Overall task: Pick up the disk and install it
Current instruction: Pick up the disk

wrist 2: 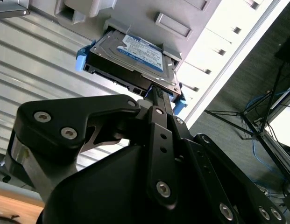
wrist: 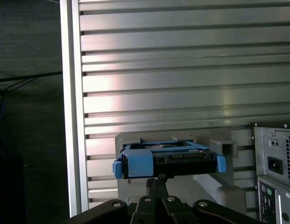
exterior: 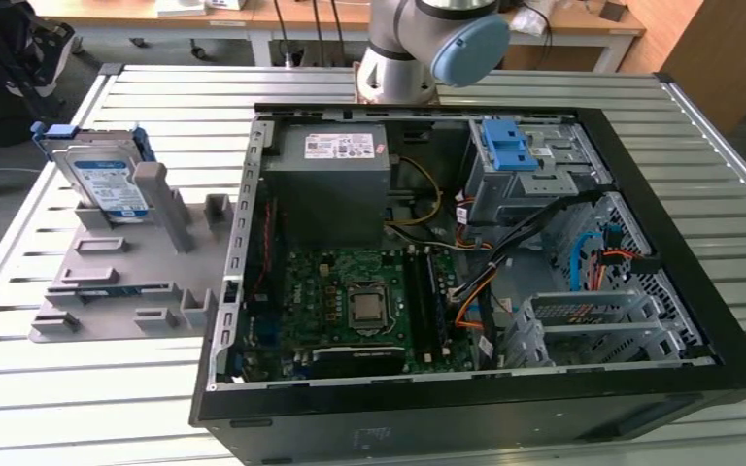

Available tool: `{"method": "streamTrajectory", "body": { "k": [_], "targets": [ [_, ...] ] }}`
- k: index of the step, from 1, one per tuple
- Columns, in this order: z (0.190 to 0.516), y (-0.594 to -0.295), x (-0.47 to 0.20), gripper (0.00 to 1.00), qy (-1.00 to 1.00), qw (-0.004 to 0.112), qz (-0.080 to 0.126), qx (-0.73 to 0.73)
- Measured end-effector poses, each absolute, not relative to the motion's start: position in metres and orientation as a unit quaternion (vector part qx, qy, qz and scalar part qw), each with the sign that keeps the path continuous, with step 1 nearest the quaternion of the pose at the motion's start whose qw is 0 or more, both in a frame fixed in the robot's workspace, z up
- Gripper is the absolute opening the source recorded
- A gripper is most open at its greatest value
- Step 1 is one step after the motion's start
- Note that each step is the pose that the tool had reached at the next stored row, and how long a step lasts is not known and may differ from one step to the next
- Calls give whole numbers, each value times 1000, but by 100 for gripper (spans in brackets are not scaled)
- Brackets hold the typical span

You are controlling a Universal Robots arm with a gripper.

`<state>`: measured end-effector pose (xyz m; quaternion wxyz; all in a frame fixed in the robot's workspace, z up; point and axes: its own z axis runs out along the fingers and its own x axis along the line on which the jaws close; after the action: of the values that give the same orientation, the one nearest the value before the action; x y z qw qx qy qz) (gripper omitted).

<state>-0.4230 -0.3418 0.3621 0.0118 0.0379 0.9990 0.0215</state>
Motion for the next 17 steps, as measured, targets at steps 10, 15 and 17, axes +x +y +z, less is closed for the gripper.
{"method": "streamTrajectory", "body": {
  "k": [10,15,17],
  "targets": [
    [362,-342,-423,11,1000,11,22,1],
    [361,-342,-423,11,999,10,22,-45],
    [361,-342,-423,11,998,10,22,-63]
  ]
}}
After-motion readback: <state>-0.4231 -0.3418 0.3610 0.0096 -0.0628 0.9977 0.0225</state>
